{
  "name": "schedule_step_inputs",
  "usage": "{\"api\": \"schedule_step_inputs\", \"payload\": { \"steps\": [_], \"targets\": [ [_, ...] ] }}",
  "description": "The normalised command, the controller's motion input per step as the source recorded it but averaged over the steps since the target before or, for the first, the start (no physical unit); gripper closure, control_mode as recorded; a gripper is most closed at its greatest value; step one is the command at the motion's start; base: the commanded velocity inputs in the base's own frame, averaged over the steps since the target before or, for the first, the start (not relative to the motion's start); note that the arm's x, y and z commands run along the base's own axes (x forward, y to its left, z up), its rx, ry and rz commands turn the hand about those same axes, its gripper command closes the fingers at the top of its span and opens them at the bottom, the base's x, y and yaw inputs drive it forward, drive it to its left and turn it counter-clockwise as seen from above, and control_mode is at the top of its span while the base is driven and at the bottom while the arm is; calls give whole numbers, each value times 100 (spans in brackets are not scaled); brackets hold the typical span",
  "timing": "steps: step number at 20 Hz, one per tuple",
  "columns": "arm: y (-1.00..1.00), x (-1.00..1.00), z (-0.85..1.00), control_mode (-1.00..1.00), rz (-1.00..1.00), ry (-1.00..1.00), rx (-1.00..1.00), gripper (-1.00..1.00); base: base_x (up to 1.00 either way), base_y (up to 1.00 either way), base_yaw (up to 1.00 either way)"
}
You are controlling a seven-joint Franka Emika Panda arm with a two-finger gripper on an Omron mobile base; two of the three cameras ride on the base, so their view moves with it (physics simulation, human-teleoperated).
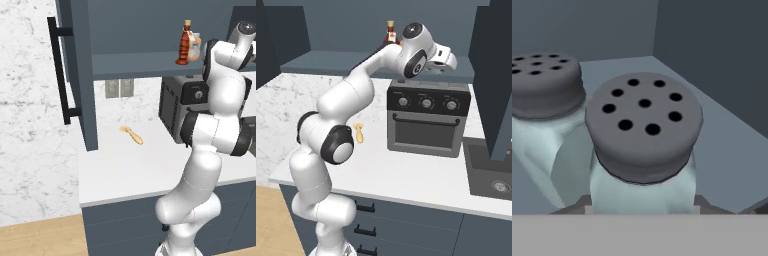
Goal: Put the shaker and condiment bottle from the counter next to their counterparts in the cabinet.
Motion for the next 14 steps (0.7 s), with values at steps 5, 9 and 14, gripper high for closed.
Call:
{"api": "schedule_step_inputs", "payload": {
  "steps": [5,9,14],
  "targets": [
    [-8,20,-14,-100,0,0,0,-100,0,0,0],
    [-8,22,-12,-100,0,0,0,-100,0,0,0],
    [-14,8,-8,-100,0,0,0,-100,0,0,0]
  ]
}}
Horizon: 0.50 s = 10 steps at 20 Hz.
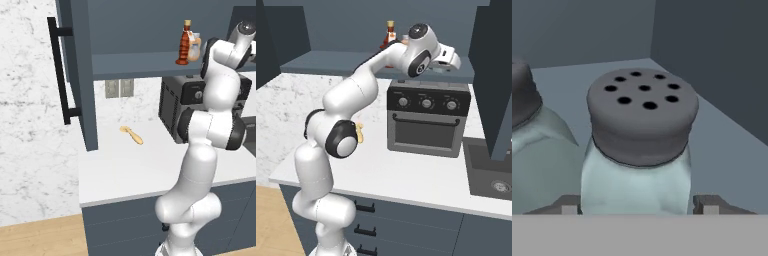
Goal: Put the shaker and condiment bottle from the counter next to their counterparts in the cabinet.
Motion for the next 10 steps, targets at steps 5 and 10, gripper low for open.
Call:
{"api": "schedule_step_inputs", "payload": {
  "steps": [5,10],
  "targets": [
    [-13,0,-9,-100,0,0,0,-100,0,0,0],
    [-5,-19,-1,-100,0,-1,0,-100,0,0,0]
  ]
}}
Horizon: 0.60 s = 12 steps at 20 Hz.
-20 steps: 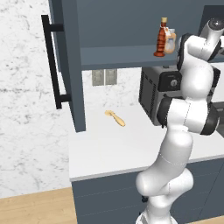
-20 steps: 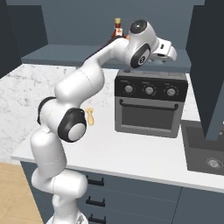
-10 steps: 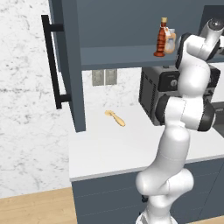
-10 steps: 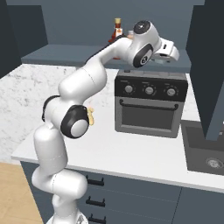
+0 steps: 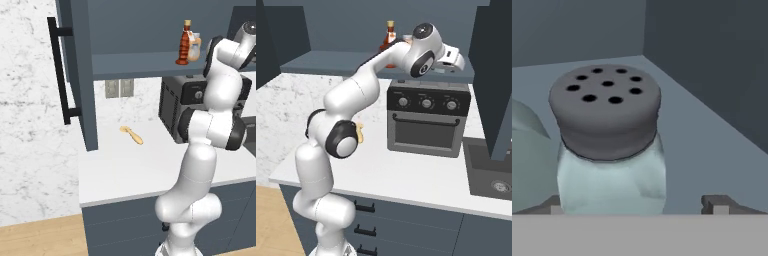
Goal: Put the shaker and condiment bottle from the counter next to their counterparts in the cabinet.
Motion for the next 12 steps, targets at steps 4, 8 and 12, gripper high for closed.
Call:
{"api": "schedule_step_inputs", "payload": {
  "steps": [4,8,12],
  "targets": [
    [0,-34,0,-100,0,-4,0,-100,0,0,0],
    [16,-41,4,-100,0,-6,0,-100,0,0,0],
    [51,-63,3,-100,4,-6,-3,-100,0,0,0]
  ]
}}
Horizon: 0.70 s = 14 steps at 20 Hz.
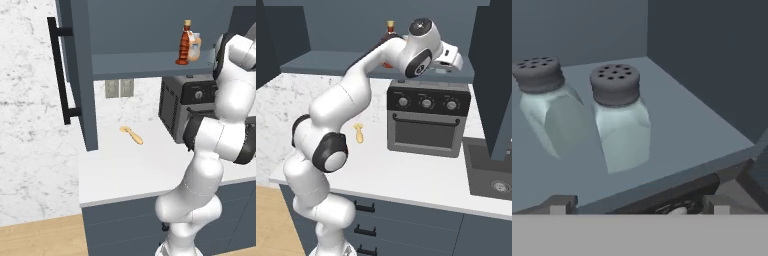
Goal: Put the shaker and condiment bottle from the counter next to their counterparts in the cabinet.
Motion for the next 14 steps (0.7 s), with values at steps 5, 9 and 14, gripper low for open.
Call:
{"api": "schedule_step_inputs", "payload": {
  "steps": [5,9,14],
  "targets": [
    [94,-66,4,-100,10,-4,-11,-100,0,0,0],
    [80,-92,2,-100,1,-6,-14,-100,0,0,0],
    [51,-100,2,-100,-1,-7,-7,-100,0,0,0]
  ]
}}
